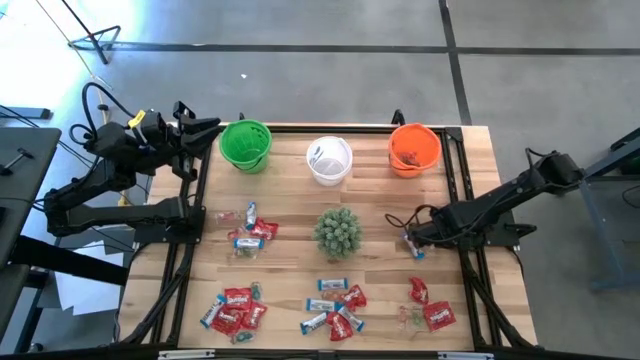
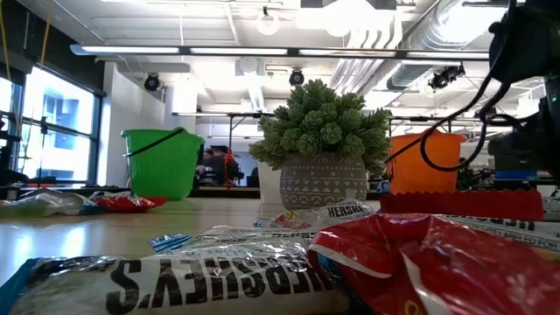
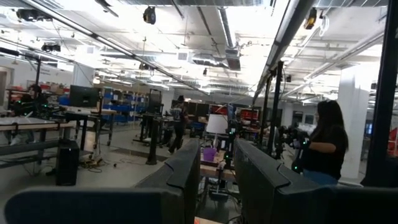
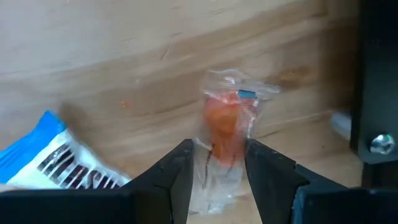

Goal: Sort candy
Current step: Put the transparent candy into the orange bucket

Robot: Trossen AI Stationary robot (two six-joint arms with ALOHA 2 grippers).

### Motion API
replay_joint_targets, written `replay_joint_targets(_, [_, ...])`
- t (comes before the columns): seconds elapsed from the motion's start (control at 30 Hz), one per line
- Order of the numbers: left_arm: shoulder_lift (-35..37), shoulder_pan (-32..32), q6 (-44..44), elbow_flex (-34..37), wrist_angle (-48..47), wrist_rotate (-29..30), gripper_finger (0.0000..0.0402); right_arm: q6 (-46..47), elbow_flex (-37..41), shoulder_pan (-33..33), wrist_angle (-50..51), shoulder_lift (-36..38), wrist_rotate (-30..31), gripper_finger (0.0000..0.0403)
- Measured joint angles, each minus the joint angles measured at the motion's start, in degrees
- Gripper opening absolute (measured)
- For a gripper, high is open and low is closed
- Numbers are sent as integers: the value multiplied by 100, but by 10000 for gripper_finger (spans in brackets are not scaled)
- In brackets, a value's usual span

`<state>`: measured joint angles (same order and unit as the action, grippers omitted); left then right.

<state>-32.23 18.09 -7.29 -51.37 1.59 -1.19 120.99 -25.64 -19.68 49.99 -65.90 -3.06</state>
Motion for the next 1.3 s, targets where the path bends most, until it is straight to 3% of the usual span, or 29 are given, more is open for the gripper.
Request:
replay_joint_targets(0.33, [0,0,-10,0,-1,0,82,202,215,0,-259,16,61,127])
replay_joint_targets(0.63, [0,0,-7,0,-1,-2,82,352,175,2,-331,10,142,13])
replay_joint_targets(0.87, [0,0,87,0,-1,-2,82,222,-539,11,66,-14,661,20])
replay_joint_targets(1.1, [-2,0,385,1,129,21,82,-42,-1881,201,1409,-12,1973,9])
replay_joint_targets(1.3, [-2,0,655,0,215,22,82,-907,-3279,704,2711,-7,3612,9])
